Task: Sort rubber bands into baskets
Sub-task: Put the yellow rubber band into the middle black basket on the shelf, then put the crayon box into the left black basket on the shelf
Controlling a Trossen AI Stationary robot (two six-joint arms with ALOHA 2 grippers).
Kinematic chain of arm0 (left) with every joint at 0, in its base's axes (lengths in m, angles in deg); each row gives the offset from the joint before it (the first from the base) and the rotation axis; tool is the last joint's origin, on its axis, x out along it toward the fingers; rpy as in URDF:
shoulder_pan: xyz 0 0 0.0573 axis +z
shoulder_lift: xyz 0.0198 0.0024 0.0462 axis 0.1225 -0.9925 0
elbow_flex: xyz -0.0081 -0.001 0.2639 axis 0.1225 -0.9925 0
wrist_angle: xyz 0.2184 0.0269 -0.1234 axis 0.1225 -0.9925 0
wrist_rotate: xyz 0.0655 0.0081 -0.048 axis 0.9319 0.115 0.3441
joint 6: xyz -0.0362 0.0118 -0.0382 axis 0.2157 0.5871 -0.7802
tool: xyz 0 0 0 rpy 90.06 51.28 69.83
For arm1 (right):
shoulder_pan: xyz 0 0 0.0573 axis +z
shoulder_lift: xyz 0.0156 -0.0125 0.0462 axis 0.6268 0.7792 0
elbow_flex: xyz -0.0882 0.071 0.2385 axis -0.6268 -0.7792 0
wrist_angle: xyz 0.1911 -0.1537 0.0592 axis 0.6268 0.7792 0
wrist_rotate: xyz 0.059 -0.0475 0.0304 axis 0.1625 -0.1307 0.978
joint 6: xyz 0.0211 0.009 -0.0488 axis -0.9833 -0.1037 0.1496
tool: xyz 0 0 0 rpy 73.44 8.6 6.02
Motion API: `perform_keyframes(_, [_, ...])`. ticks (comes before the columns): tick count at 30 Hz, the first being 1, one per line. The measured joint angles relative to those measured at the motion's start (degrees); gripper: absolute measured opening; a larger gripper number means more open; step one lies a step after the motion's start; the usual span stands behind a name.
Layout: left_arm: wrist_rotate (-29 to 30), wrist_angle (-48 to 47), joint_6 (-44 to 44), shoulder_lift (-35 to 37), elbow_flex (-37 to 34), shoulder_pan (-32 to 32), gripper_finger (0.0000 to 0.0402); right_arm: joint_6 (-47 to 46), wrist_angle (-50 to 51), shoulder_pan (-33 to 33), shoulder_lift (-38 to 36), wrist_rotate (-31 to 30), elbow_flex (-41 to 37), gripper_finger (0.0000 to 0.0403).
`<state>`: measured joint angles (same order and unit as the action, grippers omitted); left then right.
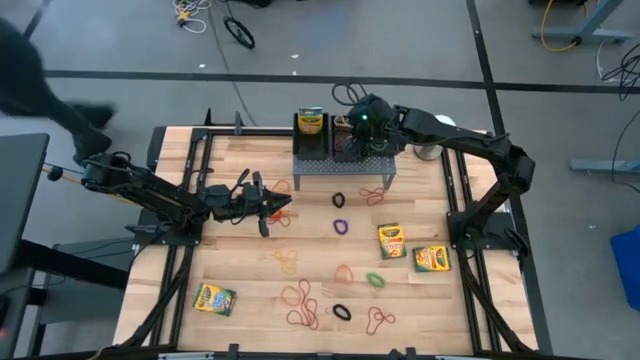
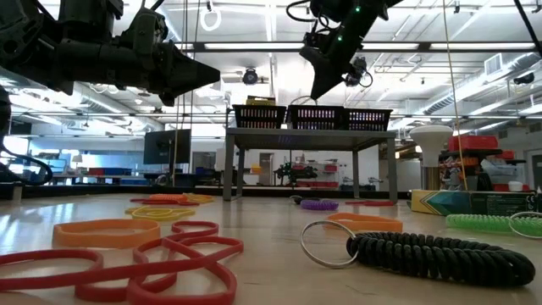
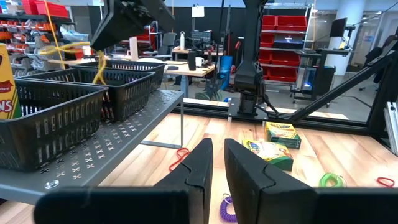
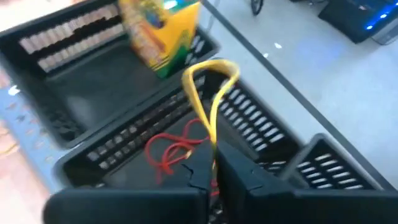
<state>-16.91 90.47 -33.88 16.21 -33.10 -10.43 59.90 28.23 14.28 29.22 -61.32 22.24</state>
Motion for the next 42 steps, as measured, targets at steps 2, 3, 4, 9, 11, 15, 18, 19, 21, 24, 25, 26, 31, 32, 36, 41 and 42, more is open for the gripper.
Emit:
perform_keyframes(2, [0.0, 0.0, 0.0, 0.0, 0.0, 0.0, 0.0046, 0.0, -0.1, 0.4, 0.0, 0.2, 0.0, 0.0052])
perform_keyframes(3, [0.0, 0.0, 0.0, 0.0, 0.0, 0.0, 0.0046, 0.0, -0.1, 0.6, 0.0, 0.2, 0.0, 0.0063])
perform_keyframes(4, [0.0, 0.0, 0.0, 0.0, 0.0, 0.0, 0.0046, 0.0, 0.0, 0.7, 0.0, 0.0, 0.0, 0.0075])
perform_keyframes(9, [0.0, 0.0, 0.0, 0.0, 0.0, 0.0, 0.0046, 0.0, 0.8, 0.7, 0.0, -0.2, 0.0, 0.0136])
perform_keyframes(11, [0.0, 0.0, 0.0, 0.0, 0.0, 0.0, 0.0046, 0.4, 0.9, 1.0, -0.3, -0.2, 0.0, 0.0156])
perform_keyframes(15, [0.0, 0.0, 0.0, 0.0, 0.0, 0.0, 0.0046, 1.5, 1.2, 2.4, -3.5, 0.5, 0.0, 0.0171])
perform_keyframes(18, [0.0, 0.0, 0.0, 0.0, 0.0, 0.0, 0.0046, 2.7, 4.0, 5.1, -6.4, 4.1, -0.2, 0.0152])
perform_keyframes(19, [0.0, 0.0, 0.0, 0.0, 0.0, 0.0, 0.0046, 3.6, 4.2, 6.7, -7.4, 5.0, -1.3, 0.0139])
perform_keyframes(21, [0.0, 0.0, 0.0, 0.0, 0.0, 0.0, 0.0046, 4.1, 3.1, 10.2, -9.3, 5.7, -5.3, 0.0107])
perform_keyframes(24, [0.0, 0.0, 0.0, 0.0, 0.0, 0.0, 0.0046, 2.3, -3.2, 15.9, -11.8, 6.2, -13.8, 0.0051])
perform_keyframes(25, [0.0, 0.0, 0.0, 0.0, 0.0, 0.0, 0.0046, 1.5, -6.0, 17.9, -12.6, 6.2, -16.6, 0.0032])
perform_keyframes(26, [0.0, 0.0, 0.0, 0.0, 0.0, 0.0, 0.0046, 0.8, -9.4, 20.0, -13.3, 6.1, -19.1, 0.0016])
perform_keyframes(31, [0.0, 0.0, 0.0, 0.0, 0.0, 0.0, 0.0046, -2.0, -22.9, 30.2, -14.1, 5.0, -28.9, 0.0019])
perform_keyframes(32, [0.0, 0.0, 0.0, 0.0, 0.0, 0.0, 0.0046, -2.0, -24.4, 32.0, -14.1, 4.6, -30.0, 0.002])
perform_keyframes(36, [-0.4, 0.0, 0.0, 0.0, 0.0, 0.1, 0.0046, -2.1, -29.6, 37.0, -14.0, 3.8, -33.7, 0.0014])
perform_keyframes(41, [-0.4, 0.2, 0.0, 0.0, 0.2, 0.0, 0.0046, -3.2, -31.1, 40.9, -14.0, 3.8, -34.9, 0.0004])
perform_keyframes(42, [-0.4, 0.2, 0.0, 0.0, 0.2, 0.0, 0.0046, -3.6, -30.9, 41.4, -14.0, 3.9, -35.0, 0.0004])
